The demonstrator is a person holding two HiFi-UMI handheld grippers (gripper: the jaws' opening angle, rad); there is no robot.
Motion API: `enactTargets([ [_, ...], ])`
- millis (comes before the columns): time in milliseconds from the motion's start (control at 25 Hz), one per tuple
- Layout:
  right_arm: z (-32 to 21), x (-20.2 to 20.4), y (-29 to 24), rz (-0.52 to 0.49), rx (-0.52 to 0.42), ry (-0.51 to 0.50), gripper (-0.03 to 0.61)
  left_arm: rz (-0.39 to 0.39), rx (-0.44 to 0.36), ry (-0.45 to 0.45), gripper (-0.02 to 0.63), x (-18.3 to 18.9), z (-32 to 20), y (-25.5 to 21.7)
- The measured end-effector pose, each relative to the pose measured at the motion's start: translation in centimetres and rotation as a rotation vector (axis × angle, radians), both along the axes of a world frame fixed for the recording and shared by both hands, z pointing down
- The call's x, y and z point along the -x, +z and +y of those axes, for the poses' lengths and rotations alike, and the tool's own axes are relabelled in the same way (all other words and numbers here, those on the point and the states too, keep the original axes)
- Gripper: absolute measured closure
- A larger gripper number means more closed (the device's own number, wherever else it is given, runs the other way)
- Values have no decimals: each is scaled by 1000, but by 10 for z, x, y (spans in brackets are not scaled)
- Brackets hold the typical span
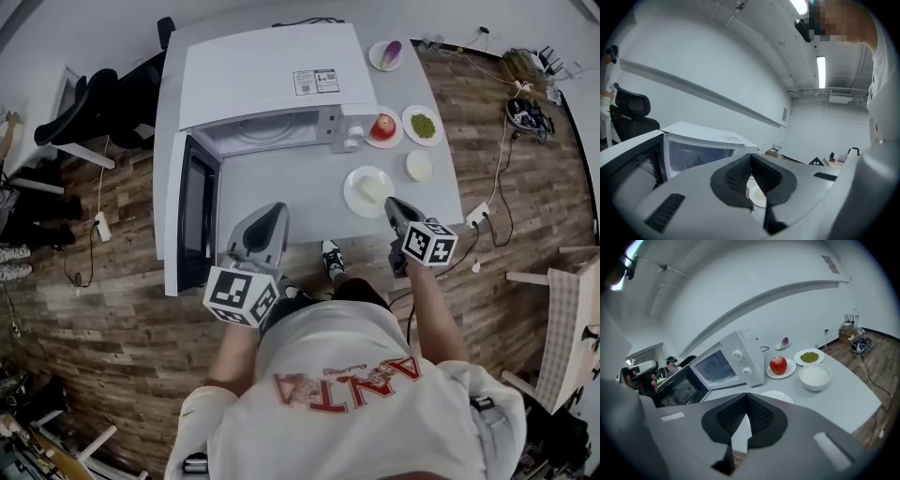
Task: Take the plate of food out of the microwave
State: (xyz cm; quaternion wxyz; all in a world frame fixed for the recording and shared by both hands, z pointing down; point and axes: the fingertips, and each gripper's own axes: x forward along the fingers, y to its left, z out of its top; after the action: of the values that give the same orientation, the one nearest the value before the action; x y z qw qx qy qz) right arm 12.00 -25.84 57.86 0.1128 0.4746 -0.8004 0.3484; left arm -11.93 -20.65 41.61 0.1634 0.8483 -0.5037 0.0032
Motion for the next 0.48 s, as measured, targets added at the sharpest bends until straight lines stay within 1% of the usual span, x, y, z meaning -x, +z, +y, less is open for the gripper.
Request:
enactTargets([
  [120, -9, 15, -39, -17, -90, -44, 577, -10, -27, -22, 603, 9, -3, -10],
  [280, -17, 42, -91, -26, -208, -135, 577, -24, -46, -62, 604, 26, -7, -20],
  [480, -17, 69, -154, -34, -363, -219, 577, -44, -72, -87, 603, 33, -5, -34],
])
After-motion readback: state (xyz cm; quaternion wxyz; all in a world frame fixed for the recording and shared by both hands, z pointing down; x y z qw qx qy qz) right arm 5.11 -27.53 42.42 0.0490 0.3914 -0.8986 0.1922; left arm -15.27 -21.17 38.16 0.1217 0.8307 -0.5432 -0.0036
